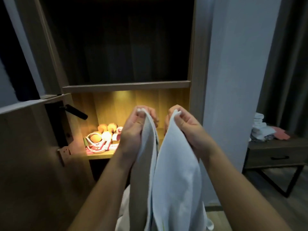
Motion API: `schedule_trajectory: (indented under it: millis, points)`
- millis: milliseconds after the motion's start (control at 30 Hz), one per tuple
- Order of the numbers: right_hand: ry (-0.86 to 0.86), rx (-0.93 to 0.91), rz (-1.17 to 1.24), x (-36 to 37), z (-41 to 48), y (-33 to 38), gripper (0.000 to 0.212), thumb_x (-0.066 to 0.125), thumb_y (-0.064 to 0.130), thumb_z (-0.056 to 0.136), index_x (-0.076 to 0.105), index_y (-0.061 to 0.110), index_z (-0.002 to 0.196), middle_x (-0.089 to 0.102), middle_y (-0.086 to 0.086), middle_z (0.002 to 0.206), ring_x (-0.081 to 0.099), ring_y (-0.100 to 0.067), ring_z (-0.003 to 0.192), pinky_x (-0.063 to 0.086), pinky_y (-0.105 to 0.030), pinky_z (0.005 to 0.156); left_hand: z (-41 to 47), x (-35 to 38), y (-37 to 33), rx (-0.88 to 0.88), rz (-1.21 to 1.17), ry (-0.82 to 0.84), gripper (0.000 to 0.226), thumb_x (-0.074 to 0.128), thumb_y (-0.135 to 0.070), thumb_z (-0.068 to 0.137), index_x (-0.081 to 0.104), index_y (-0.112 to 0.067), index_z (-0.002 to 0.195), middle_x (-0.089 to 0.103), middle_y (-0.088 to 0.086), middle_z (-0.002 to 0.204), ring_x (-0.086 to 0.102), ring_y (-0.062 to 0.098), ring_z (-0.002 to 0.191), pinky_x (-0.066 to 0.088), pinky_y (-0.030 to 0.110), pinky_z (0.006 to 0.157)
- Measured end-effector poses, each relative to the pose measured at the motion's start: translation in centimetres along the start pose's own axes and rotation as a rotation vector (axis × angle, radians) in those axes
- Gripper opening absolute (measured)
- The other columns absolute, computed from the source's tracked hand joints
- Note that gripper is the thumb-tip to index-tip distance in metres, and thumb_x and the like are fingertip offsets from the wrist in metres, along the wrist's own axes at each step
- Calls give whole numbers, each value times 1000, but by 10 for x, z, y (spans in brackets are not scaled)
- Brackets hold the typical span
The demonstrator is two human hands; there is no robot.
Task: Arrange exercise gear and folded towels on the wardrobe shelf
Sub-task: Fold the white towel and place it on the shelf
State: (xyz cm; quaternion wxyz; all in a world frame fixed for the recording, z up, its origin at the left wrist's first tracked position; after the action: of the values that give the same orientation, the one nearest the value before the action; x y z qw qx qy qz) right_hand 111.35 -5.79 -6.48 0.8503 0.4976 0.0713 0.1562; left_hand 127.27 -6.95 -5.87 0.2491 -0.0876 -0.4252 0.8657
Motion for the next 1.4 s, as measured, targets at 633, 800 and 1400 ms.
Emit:
schedule_trajectory:
  millis: [633, 800, 1400]
  points:
    - [-248, 129, -69, 15, -35, -100, 9, 69, 35, 83, 69, 29, 89, 67, 4, 92, 66, -14, 87, 54, -26, 76, -49, -27, 79, -263, 366, -303, 29, 68, -51, 68, 56, -33, 86, 63, -9, 88, 63, 13, 84, 54, 27, 70]
    - [-237, 87, -172, 17, -28, -104, 8, 67, 21, 86, 70, 19, 94, 68, 0, 97, 64, -20, 94, 55, -32, 83, -50, -33, 66, -385, 517, -178, 37, 49, -65, 71, 68, -36, 83, 68, -15, 79, 64, 2, 77, 48, 9, 58]
    - [-278, 76, -359, 14, -28, -107, 13, 70, 28, 83, 71, 19, 93, 67, 8, 94, 63, -18, 93, 51, -25, 79, -41, -40, 60, -483, 762, 1, 23, 51, -33, 90, 66, -25, 75, 62, -4, 67, 58, 13, 64, 42, 19, 53]
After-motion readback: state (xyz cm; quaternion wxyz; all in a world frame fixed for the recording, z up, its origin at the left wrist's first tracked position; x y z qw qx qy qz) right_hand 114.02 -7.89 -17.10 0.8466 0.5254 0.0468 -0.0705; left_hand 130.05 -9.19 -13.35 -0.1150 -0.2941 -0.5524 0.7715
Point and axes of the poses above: each hand's wrist, its own z-axis towards the middle knuckle, its own x-axis out of the palm, y = z × x, the point moved 3 cm from there along z, towards the middle knuckle
